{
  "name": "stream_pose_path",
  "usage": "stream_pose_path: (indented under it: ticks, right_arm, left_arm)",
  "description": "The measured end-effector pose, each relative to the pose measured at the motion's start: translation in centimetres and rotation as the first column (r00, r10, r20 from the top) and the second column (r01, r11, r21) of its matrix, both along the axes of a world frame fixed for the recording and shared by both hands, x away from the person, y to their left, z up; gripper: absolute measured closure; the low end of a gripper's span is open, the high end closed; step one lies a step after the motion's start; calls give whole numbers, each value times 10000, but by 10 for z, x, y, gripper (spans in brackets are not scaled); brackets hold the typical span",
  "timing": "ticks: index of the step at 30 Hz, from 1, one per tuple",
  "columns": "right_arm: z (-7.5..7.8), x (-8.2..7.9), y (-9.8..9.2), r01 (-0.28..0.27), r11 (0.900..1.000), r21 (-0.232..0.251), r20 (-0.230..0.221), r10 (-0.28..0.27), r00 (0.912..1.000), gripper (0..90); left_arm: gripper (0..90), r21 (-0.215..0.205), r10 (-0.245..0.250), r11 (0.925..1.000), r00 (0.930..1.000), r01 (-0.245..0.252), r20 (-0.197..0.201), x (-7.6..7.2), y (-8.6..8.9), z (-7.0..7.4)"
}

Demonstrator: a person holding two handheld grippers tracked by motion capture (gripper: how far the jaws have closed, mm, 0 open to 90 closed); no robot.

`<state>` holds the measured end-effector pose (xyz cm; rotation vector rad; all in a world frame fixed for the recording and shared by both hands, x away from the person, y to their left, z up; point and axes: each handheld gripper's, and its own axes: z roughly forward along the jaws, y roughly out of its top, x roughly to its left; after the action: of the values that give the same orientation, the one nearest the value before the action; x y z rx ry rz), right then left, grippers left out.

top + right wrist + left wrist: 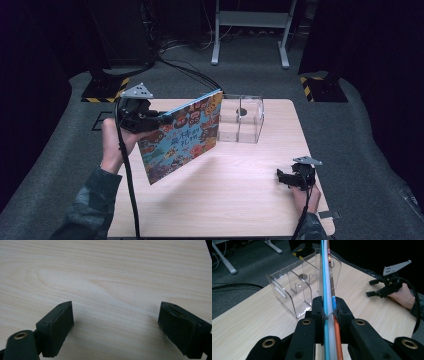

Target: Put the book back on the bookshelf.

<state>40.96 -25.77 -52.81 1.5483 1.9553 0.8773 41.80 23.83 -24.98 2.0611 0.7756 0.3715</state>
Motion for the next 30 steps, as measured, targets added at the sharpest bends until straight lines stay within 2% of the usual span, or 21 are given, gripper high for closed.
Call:
stream_pose_path:
  ticks: [6,10,15,23,27,30]
  right_arm:
    - [0,0,0,20,10000,1,10,-20,10000,132]
    - [0,0,0,22,10000,1,12,-22,10000,133]
    - [0,0,0,21,10000,0,10,-21,10000,133]
    - [0,0,-1,43,10000,19,31,-43,10000,142]
    - [0,0,-1,73,9999,88,57,-74,10000,144]
    - [0,1,-1,72,9999,86,60,-73,10000,145]
  left_arm:
    - [807,158,491,9987,9988,-491,-9,9,0,0]
    - [807,78,780,9969,9969,-780,32,17,0,-1]
    - [807,18,988,9951,9951,-988,-82,24,-6,-2]
    - [807,-69,1337,9910,9910,-1337,-23,36,-14,-8]
    - [807,116,1409,9900,9899,-1407,-151,44,-15,-10]
    - [807,64,1508,9886,9884,-1507,-179,49,-16,-11]
